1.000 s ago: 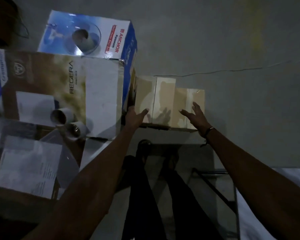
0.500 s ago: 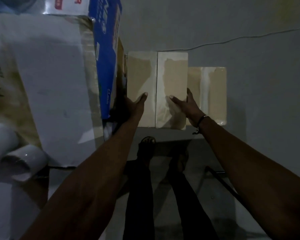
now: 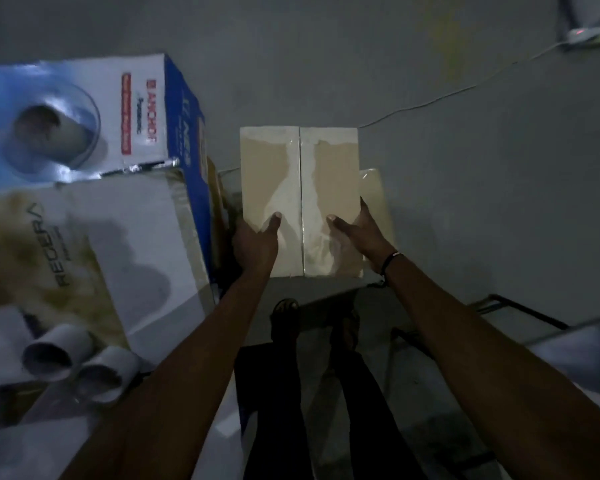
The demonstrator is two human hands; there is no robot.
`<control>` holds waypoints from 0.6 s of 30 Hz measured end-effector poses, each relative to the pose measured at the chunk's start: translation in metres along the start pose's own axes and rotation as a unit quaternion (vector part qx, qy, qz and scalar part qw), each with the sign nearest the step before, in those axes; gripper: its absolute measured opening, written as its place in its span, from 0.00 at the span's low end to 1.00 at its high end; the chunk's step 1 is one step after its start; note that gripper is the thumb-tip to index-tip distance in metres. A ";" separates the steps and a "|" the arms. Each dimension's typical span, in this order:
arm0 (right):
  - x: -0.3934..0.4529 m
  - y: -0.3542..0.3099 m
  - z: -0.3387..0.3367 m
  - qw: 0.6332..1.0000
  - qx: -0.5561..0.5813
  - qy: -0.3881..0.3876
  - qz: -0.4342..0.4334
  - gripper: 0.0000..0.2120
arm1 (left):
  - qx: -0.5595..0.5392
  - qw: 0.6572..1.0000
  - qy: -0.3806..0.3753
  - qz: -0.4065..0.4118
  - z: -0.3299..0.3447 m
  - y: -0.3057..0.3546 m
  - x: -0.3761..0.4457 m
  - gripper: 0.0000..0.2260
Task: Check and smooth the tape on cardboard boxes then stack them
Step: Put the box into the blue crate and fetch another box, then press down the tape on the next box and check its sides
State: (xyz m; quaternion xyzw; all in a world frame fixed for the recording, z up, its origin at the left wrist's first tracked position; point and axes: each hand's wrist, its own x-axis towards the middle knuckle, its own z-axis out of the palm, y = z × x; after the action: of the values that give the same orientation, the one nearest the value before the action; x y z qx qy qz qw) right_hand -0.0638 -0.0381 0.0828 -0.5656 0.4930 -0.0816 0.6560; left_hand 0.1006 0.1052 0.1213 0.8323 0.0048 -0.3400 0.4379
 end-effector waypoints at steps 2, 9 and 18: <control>-0.028 -0.031 -0.021 1.000 0.002 0.024 -0.013 0.36 | 0.023 0.999 -0.018 0.035 -0.005 0.037 -0.028 0.34; -0.158 -0.127 -0.102 0.982 0.020 0.176 -0.068 0.39 | 0.089 0.972 -0.106 0.190 -0.005 0.158 -0.132 0.32; -0.349 -0.168 -0.205 0.916 0.092 0.377 -0.105 0.37 | 0.149 0.888 -0.222 0.375 0.032 0.254 -0.293 0.42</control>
State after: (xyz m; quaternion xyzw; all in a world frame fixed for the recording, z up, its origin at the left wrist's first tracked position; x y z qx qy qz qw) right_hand -0.3142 -0.0005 0.4405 -0.4783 0.6320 -0.4020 0.4585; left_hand -0.0643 0.0102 0.4603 0.7303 -0.4556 -0.3235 0.3930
